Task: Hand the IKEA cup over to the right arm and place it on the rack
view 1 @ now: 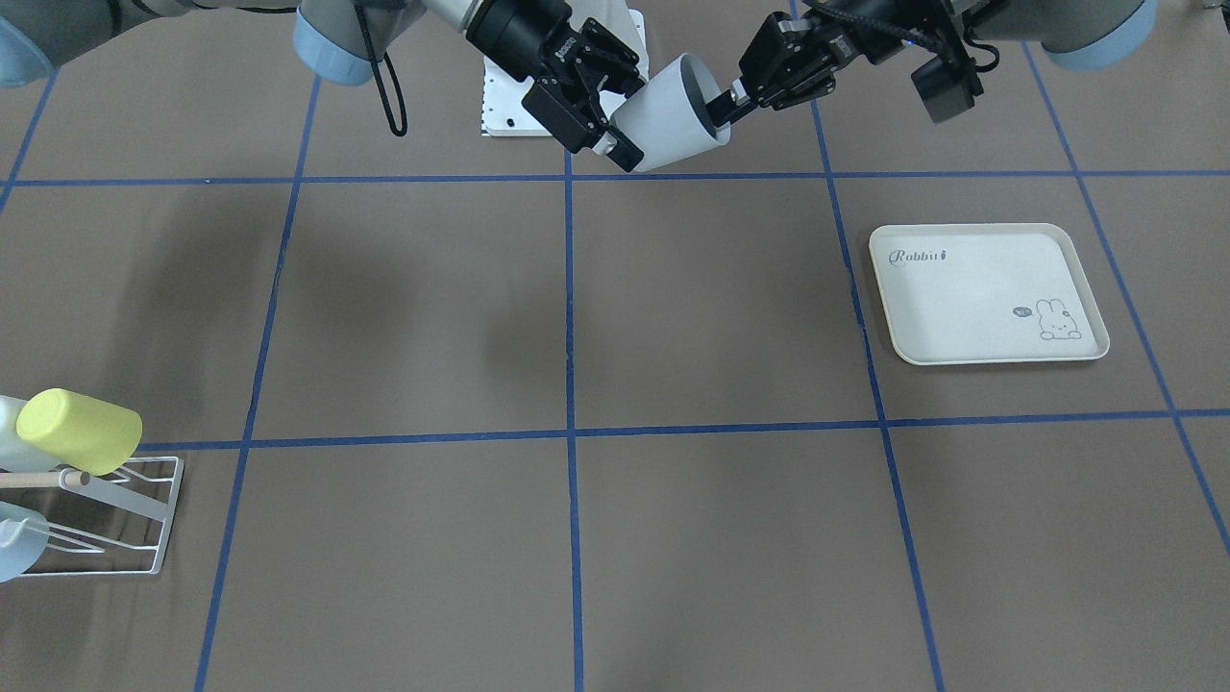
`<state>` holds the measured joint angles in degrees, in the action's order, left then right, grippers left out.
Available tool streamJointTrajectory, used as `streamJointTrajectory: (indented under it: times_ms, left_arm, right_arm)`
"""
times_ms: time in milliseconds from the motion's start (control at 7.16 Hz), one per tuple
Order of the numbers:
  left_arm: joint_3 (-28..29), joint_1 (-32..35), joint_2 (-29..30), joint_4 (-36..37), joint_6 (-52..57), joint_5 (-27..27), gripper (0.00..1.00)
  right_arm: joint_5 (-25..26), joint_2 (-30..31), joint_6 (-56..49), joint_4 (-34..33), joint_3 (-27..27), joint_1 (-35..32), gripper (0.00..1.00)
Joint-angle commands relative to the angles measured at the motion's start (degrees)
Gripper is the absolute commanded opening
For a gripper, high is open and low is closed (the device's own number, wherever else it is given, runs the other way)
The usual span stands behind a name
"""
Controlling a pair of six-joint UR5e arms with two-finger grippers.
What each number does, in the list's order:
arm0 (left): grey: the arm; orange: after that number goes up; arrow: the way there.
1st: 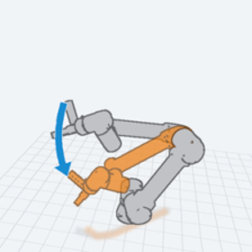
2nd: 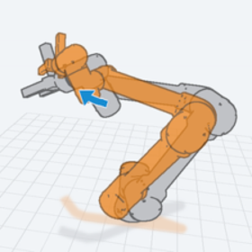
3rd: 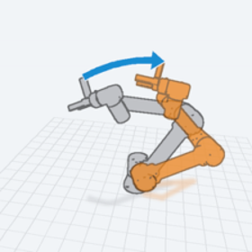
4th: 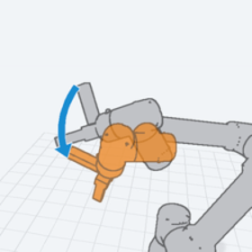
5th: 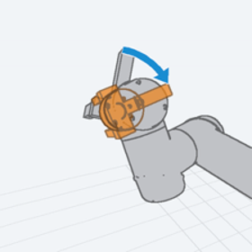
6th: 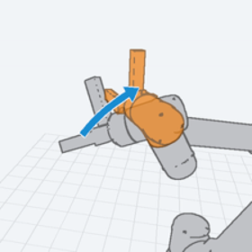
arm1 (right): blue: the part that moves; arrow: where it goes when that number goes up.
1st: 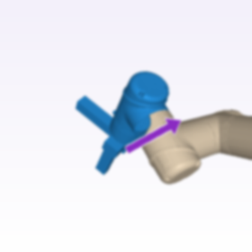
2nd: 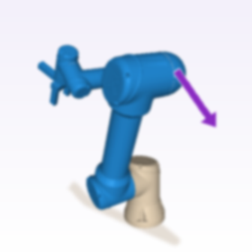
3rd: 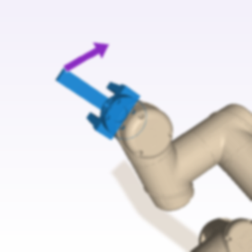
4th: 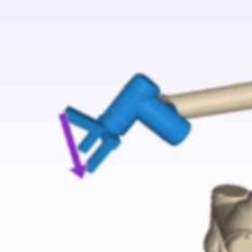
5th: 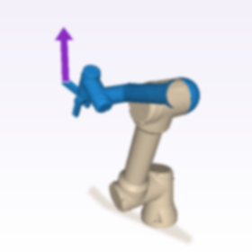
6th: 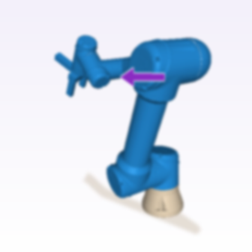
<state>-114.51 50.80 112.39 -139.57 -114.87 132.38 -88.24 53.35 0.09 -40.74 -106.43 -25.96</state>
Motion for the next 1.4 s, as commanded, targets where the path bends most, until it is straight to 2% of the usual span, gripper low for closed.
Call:
streamJointTrajectory:
  times_ms: [0,279,419,558,698,1256]
  left_arm:
    - [-0.01,-0.08,0.02,0.00,0.00,0.07,0.00]
    - [-0.10,-0.09,0.02,0.00,0.00,0.07,0.00]
    - [-0.10,-0.09,0.11,-0.08,0.00,0.16,0.06]
    - [-0.18,-0.09,0.19,-0.09,0.00,0.07,0.66]
    - [-0.27,0.00,0.54,-0.17,0.09,0.07,1.00]
    - [-0.54,1.49,-0.24,-0.17,0.09,0.25,1.00]
  right_arm:
    - [0.08,0.09,0.00,-0.04,-0.01,0.03,0.92]
    - [0.17,0.18,0.08,-0.04,-0.97,-0.23,0.63]
    - [0.17,0.26,0.09,-0.04,-0.97,-0.32,0.56]
    - [0.17,0.26,0.09,-0.04,-0.97,-0.32,0.55]
    - [0.26,0.26,0.09,-0.13,-0.97,-0.32,0.55]
    - [0.17,0.62,0.17,-0.82,-0.80,-1.19,0.55]
